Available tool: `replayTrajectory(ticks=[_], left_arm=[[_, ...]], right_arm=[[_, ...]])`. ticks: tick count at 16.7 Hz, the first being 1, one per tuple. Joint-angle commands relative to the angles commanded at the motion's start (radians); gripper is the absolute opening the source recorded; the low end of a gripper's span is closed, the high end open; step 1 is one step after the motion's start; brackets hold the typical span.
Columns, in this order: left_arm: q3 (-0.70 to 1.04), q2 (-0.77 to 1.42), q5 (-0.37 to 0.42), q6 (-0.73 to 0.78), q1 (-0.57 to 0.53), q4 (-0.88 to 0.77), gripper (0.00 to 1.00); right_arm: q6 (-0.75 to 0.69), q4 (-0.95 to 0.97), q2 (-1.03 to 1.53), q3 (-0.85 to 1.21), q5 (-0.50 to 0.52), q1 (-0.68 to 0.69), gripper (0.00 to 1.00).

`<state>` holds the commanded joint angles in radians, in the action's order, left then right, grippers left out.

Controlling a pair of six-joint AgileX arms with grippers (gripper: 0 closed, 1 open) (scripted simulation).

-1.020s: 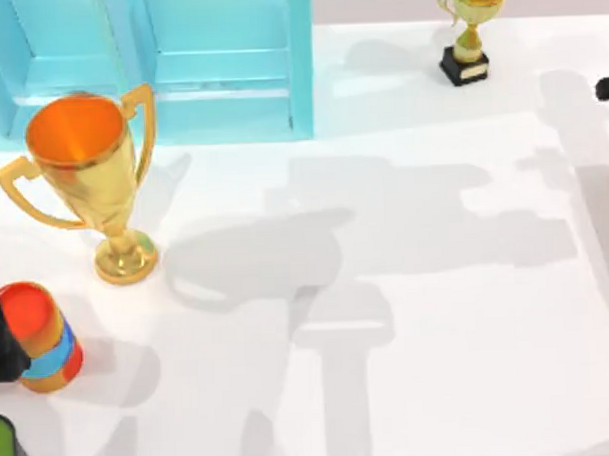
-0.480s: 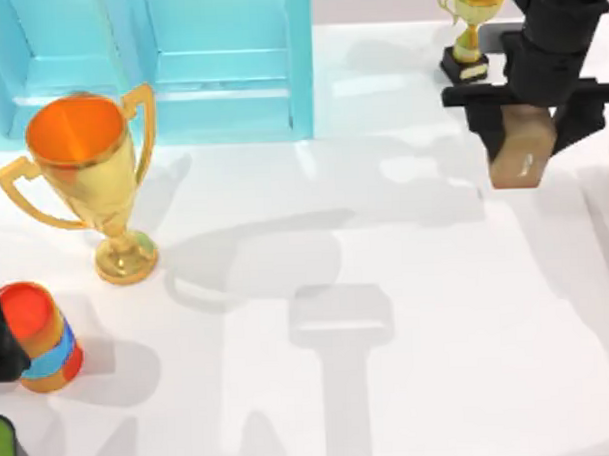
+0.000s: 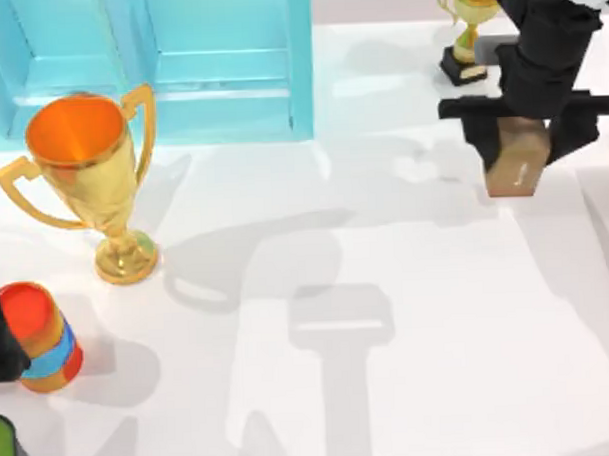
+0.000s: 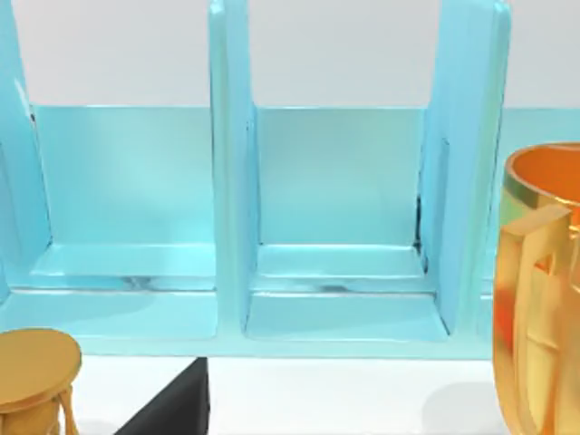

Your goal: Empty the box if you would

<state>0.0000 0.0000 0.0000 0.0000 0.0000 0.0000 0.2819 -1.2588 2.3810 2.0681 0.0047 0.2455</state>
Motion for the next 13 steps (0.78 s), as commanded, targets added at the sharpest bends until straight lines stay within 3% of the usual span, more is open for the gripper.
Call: replayTrajectory(ticks=[8,13], left_arm=[[0.0,0.0,0.0,0.0,0.0,0.0,1.0],[0.0,0.0,0.0,0.0,0.0,0.0,1.0]], right_arm=[[0.001,0.097,0.015,-0.079,0.001,0.004,0.0],[0.001,0.097,0.015,-0.079,0.001,0.004,0.38]])
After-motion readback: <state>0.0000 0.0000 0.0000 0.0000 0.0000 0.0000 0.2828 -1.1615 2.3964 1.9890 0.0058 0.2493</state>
